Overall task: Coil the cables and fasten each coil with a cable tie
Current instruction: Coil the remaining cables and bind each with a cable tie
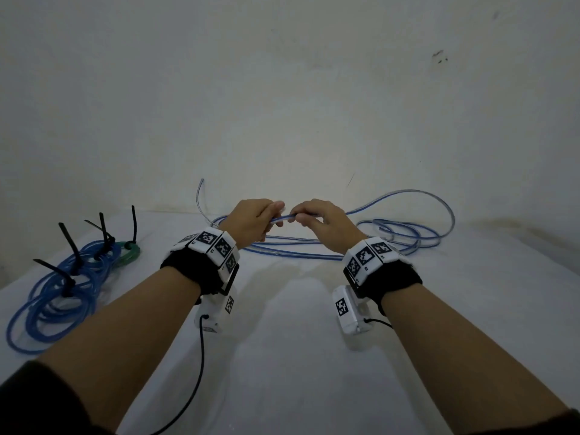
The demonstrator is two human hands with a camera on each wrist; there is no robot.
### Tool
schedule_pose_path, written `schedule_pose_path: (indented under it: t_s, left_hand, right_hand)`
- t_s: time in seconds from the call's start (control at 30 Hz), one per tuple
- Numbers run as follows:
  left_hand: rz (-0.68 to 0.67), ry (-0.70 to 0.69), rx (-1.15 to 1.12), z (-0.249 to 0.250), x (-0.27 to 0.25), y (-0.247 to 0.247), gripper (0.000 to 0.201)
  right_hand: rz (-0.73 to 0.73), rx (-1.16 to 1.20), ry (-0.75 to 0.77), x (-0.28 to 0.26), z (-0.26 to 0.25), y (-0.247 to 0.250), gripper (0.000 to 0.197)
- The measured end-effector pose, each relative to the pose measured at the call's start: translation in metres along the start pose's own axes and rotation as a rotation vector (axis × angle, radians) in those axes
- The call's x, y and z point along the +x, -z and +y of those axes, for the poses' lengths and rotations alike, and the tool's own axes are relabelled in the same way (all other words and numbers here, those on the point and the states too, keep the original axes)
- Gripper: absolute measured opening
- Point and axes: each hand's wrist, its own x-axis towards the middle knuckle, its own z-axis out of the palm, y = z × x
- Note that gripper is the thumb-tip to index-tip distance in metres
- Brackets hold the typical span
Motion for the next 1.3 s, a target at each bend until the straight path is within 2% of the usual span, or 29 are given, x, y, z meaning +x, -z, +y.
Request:
schedule_pose_path:
  t_s: [0.17, 0.3, 0.43, 0.57, 0.67, 0.8, 0.9, 1.0, 1.17, 1.3]
  left_hand:
    - [-0.126, 0.192, -0.409, 0.009, -0.002, -0.003, 0.047]
    - [-0.229, 0.265, -0.487, 0.015, -0.003, -0.002, 0.042]
    - [-0.231, 0.307, -0.576, 0.019, -0.005, -0.005, 0.043]
    - [-0.244, 0.358, -0.774, 0.023, -0.003, -0.005, 0.041]
    - [-0.256, 0.35, -0.878, 0.024, -0.003, -0.002, 0.032]
    - [-0.224, 0.261, -0.883, 0.021, -0.004, -0.002, 0.03]
    - [-0.185, 0.228, -0.897, 0.024, -0.005, 0.0, 0.032]
    - [-0.226, 0.24, -0.873, 0.028, -0.005, 0.003, 0.035]
    - [-0.312, 0.344, -0.996, 0.028, -0.003, 0.004, 0.04]
    - [-0.205, 0.304, -1.144, 0.025, 0.001, 0.012, 0.033]
  right_hand:
    - [0.136, 0.169, -0.048, -0.001, -0.001, 0.002, 0.01]
    - [0.215, 0.248, -0.066, -0.001, 0.001, 0.002, 0.006]
    - [0.225, 0.31, -0.064, 0.001, 0.0, 0.003, 0.006]
    - [0.263, 0.288, -0.082, 0.003, -0.001, 0.0, 0.008]
    - [0.306, 0.248, -0.09, 0.002, 0.005, 0.0, 0.01]
    - [0.32, 0.262, -0.102, -0.003, 0.017, 0.0, 0.016]
    - [0.303, 0.176, -0.148, -0.008, 0.027, -0.003, 0.02]
    - [0.368, 0.058, -0.186, -0.015, 0.039, -0.006, 0.022]
    - [0.413, 0.1, -0.235, -0.013, 0.03, -0.006, 0.029]
    - [0.415, 0.226, -0.282, -0.01, 0.026, -0.004, 0.023]
